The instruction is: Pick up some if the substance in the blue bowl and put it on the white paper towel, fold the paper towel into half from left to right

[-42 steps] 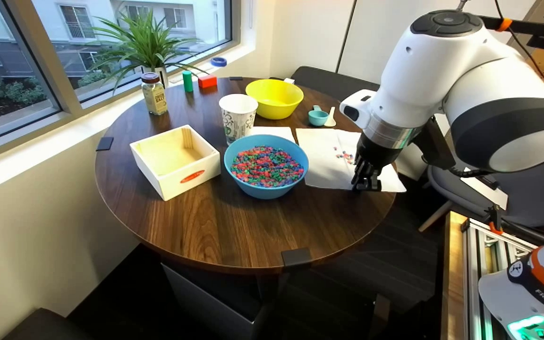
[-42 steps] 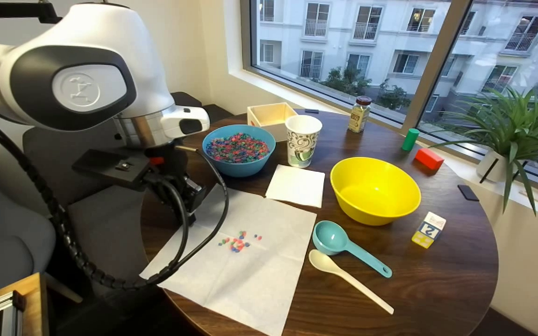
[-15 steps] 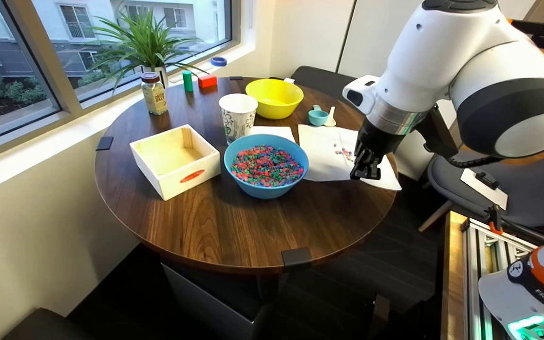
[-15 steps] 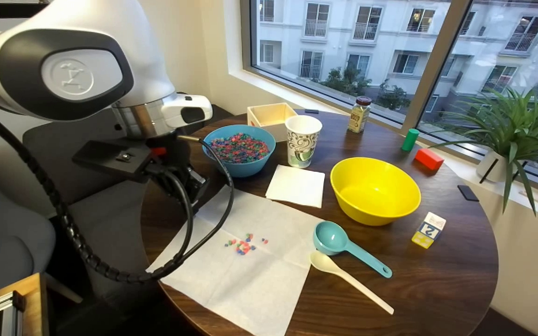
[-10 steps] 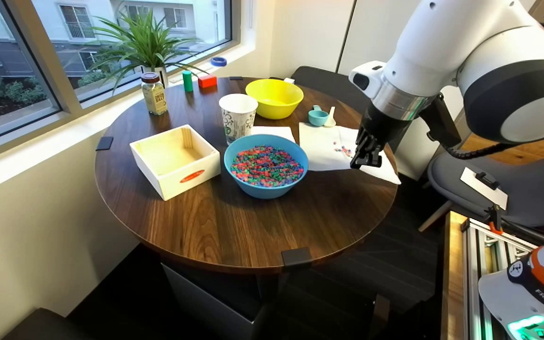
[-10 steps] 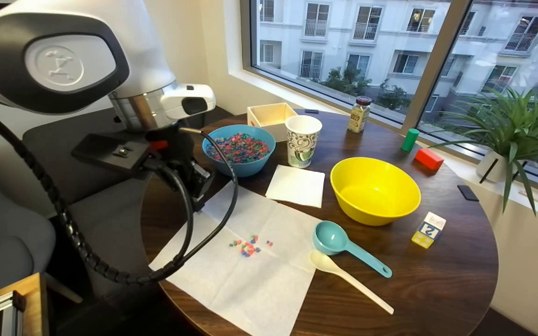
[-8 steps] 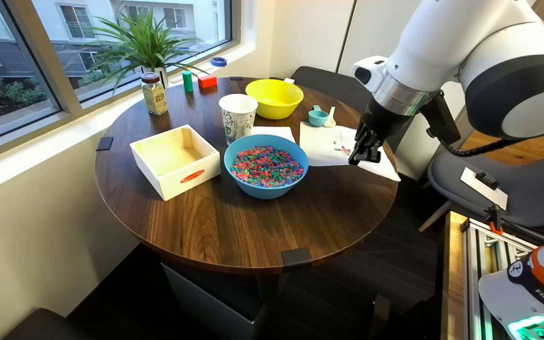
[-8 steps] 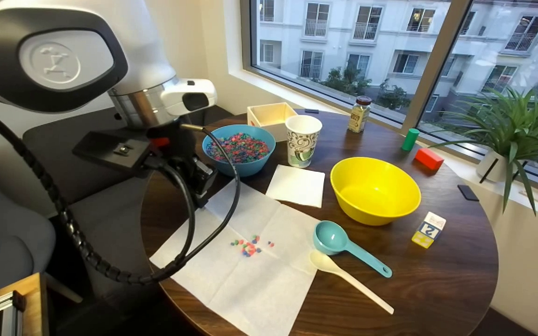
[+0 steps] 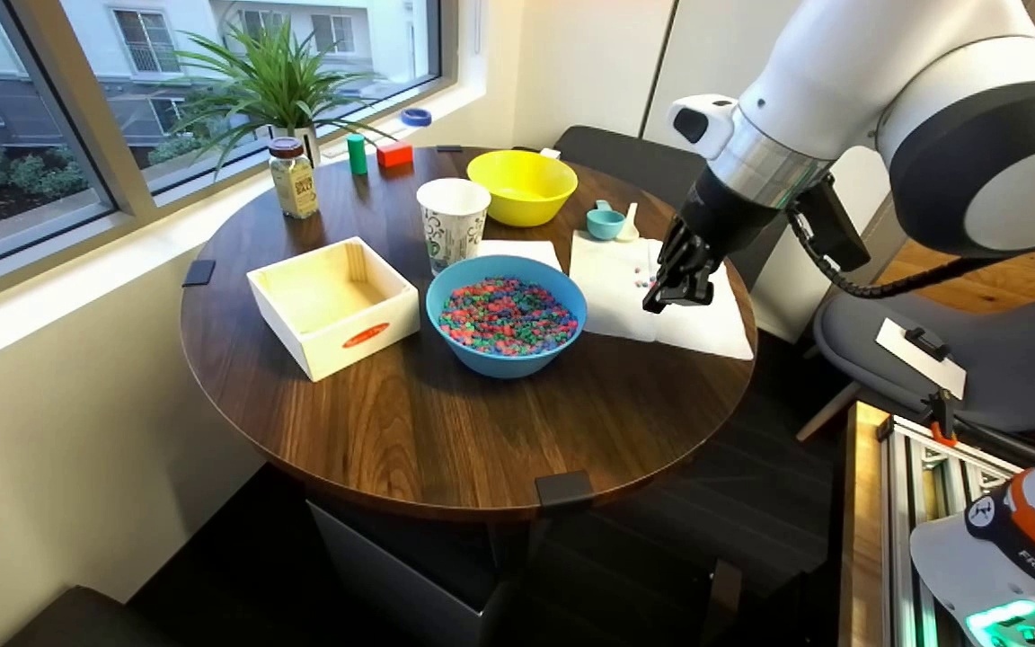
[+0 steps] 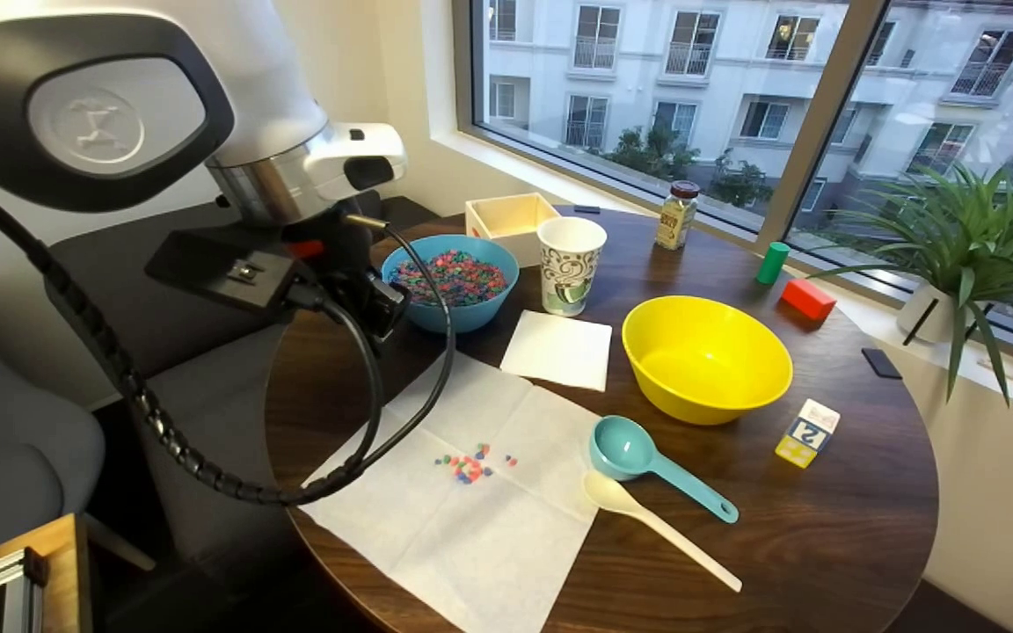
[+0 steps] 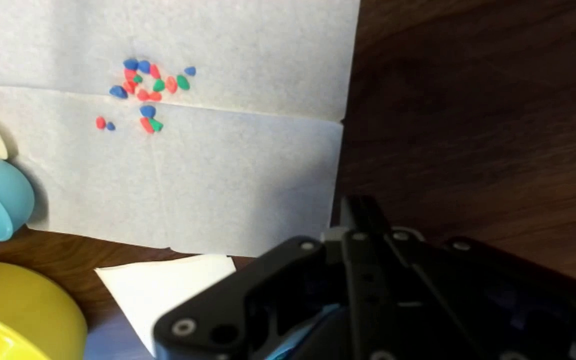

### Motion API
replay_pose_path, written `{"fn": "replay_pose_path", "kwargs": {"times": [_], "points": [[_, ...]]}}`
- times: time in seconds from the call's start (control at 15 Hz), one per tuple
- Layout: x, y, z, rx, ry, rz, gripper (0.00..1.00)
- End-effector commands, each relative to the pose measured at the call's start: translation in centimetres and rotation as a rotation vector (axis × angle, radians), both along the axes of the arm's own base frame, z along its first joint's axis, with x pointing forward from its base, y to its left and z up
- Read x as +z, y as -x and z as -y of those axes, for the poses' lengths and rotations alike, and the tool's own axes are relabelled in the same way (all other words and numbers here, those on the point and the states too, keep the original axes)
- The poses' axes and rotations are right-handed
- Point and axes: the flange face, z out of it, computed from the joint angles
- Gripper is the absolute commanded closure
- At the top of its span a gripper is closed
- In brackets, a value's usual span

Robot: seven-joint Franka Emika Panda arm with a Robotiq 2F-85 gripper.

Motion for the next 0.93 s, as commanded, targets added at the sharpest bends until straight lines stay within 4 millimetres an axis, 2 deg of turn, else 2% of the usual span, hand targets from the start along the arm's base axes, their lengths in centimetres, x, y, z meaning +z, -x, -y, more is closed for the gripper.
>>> {"fn": "replay_pose_path", "kwargs": {"times": [0.0, 0.07, 0.2, 0.8, 0.87], "points": [[-0.6, 0.4, -0.3, 0.028, -0.022, -0.017, 1.0], [-0.8, 0.4, -0.2, 0.026, -0.019, -0.029, 0.74], [-1.5, 0.6, 0.4, 0.008, 0.004, -0.063, 0.66], [-4.3, 0.2, 1.9, -0.01, 0.055, -0.134, 0.0], [-4.6, 0.1, 1.9, -0.01, 0.056, -0.137, 0.01]]}}
